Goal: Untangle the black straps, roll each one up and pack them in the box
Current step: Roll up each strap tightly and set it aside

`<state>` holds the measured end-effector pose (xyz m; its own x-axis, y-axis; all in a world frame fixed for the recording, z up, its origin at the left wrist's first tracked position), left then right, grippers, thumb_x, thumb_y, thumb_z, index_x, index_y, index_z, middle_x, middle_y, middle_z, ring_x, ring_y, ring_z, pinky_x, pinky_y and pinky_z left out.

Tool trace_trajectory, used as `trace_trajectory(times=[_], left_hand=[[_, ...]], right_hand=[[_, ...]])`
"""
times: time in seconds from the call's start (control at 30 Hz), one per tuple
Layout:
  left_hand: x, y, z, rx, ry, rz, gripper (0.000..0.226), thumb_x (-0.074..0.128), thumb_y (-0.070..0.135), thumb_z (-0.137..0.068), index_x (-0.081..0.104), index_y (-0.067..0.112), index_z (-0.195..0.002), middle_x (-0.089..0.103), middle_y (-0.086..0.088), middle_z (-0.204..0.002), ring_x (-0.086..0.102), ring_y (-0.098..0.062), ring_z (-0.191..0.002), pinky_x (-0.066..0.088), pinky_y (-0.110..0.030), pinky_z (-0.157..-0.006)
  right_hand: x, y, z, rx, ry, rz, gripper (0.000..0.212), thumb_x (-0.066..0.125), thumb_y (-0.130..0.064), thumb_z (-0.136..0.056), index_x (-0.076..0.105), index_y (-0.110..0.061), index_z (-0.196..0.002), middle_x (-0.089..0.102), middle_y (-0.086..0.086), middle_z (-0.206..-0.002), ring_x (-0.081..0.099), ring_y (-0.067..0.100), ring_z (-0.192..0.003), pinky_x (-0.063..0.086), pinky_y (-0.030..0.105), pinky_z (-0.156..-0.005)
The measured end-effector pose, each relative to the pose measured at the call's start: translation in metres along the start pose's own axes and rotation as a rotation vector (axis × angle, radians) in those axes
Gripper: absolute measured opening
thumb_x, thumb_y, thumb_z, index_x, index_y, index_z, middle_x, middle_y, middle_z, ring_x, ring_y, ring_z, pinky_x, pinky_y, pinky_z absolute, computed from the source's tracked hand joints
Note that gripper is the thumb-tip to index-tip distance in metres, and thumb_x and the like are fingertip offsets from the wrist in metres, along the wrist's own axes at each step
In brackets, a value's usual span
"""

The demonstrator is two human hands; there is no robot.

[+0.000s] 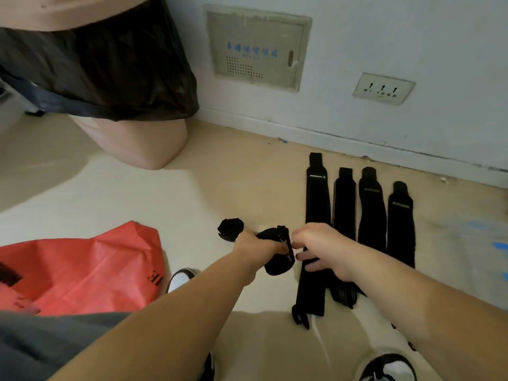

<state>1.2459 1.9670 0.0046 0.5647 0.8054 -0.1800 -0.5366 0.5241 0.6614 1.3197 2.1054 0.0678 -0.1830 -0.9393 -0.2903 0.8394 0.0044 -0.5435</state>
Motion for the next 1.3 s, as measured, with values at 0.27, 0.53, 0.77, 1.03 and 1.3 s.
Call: trace_trajectory(times=[0.27, 0.53, 0.77, 1.03, 1.3], left_hand=[[-0.035, -0.069, -0.075, -0.212, 0.146, 0.109, 0.052, 0.091, 0.008, -0.070, 0.066, 0.007, -0.116, 0.073, -0.010, -0.104, 0.071, -0.030, -0.100, 0.062, -0.042, -0.091], [-0.023, -0.082, -0.139, -0.282, 0.063, 0.254, 0.028, 0.088, 0.012, -0.083, 0.070, 0.007, -0.103, 0.077, -0.010, -0.103, 0.073, -0.022, -0.096, 0.062, -0.035, -0.085], [-0.038, -0.100, -0.159, -0.236, 0.298, 0.295, 0.059, 0.092, 0.027, -0.081, 0.051, 0.011, -0.121, 0.066, -0.007, -0.108, 0.069, -0.031, -0.105, 0.061, -0.047, -0.095], [-0.048, -0.080, -0.135, -0.041, 0.388, -0.091, 0.024, 0.077, 0.023, -0.089, 0.056, 0.019, -0.101, 0.063, 0.002, -0.092, 0.062, -0.013, -0.077, 0.051, -0.029, -0.063], [0.021, -0.062, -0.119, 0.093, 0.152, -0.272, 0.009, 0.065, 0.018, -0.093, 0.066, 0.023, -0.101, 0.070, 0.003, -0.097, 0.067, -0.020, -0.094, 0.059, -0.034, -0.086]], right_hand=[[0.062, 0.010, -0.084, 0.036, -0.095, 0.098, 0.011, 0.051, -0.025, -0.106, 0.062, -0.022, -0.108, 0.068, 0.009, -0.120, 0.071, 0.024, -0.106, 0.062, 0.044, -0.098], [0.084, 0.035, -0.154, 0.138, -0.015, -0.081, 0.021, 0.048, -0.035, -0.108, 0.065, -0.026, -0.118, 0.066, 0.004, -0.105, 0.071, 0.034, -0.104, 0.064, 0.049, -0.088], [0.107, 0.053, -0.174, 0.196, -0.110, -0.217, 0.016, 0.053, -0.034, -0.110, 0.058, -0.025, -0.122, 0.069, 0.009, -0.117, 0.067, 0.027, -0.115, 0.058, 0.045, -0.100], [0.099, 0.061, -0.170, 0.181, -0.074, -0.169, 0.018, 0.057, -0.028, -0.106, 0.063, -0.018, -0.120, 0.073, 0.019, -0.123, 0.069, 0.029, -0.092, 0.059, 0.047, -0.098], [0.031, 0.093, -0.154, 0.114, 0.219, -0.156, 0.021, 0.053, -0.018, -0.102, 0.071, -0.017, -0.111, 0.072, 0.007, -0.101, 0.068, 0.024, -0.090, 0.055, 0.038, -0.082]])
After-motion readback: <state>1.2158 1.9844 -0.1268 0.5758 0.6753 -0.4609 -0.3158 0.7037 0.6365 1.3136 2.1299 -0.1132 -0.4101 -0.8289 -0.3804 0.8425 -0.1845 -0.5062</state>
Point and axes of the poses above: each hand's wrist, its own z-axis away from the middle knuckle, its own x-axis out of the palm, y = z × x, the point moved 3 cm from there along -z, towards the middle knuckle
